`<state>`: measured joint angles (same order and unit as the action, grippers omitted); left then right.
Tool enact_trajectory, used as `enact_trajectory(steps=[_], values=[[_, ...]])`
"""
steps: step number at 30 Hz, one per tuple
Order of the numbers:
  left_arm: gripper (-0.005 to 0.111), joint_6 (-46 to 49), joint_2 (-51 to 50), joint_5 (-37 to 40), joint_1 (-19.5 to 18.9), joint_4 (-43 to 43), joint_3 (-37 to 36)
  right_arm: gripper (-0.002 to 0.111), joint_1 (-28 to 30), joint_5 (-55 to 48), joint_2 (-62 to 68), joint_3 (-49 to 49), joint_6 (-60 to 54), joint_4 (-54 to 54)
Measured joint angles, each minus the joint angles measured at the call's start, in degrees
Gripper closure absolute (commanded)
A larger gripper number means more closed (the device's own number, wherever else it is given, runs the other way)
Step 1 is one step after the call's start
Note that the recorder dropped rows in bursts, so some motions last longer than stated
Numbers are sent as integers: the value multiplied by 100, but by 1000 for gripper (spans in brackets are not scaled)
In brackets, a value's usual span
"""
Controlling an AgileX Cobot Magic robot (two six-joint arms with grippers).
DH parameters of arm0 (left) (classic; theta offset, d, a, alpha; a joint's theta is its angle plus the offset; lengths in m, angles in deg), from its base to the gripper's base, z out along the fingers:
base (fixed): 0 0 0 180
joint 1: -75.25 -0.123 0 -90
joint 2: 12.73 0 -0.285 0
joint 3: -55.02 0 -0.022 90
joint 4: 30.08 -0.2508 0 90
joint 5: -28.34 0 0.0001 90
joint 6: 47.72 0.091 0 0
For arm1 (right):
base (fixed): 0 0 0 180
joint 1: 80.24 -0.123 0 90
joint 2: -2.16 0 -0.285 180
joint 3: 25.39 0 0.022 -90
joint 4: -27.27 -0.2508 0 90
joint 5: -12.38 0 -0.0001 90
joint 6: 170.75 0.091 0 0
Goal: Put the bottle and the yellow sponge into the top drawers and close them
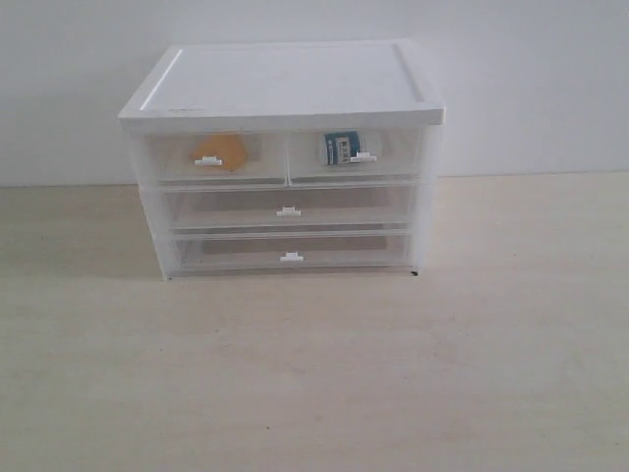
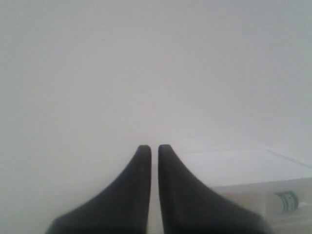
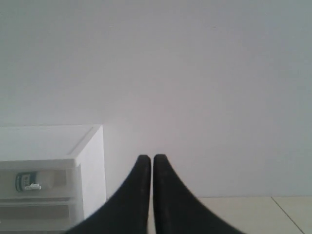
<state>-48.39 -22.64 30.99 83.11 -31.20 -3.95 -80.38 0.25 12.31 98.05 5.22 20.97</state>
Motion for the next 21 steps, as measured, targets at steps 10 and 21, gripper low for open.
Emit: enact_trajectory(steps=[10,21], values=[[103,-273,213,234,0,0,-72,108,0,570,-169,-1207,12,-50],[103,-274,207,-566,0,-13,-1242,108,0,1116,-169,-2033,12,-70]])
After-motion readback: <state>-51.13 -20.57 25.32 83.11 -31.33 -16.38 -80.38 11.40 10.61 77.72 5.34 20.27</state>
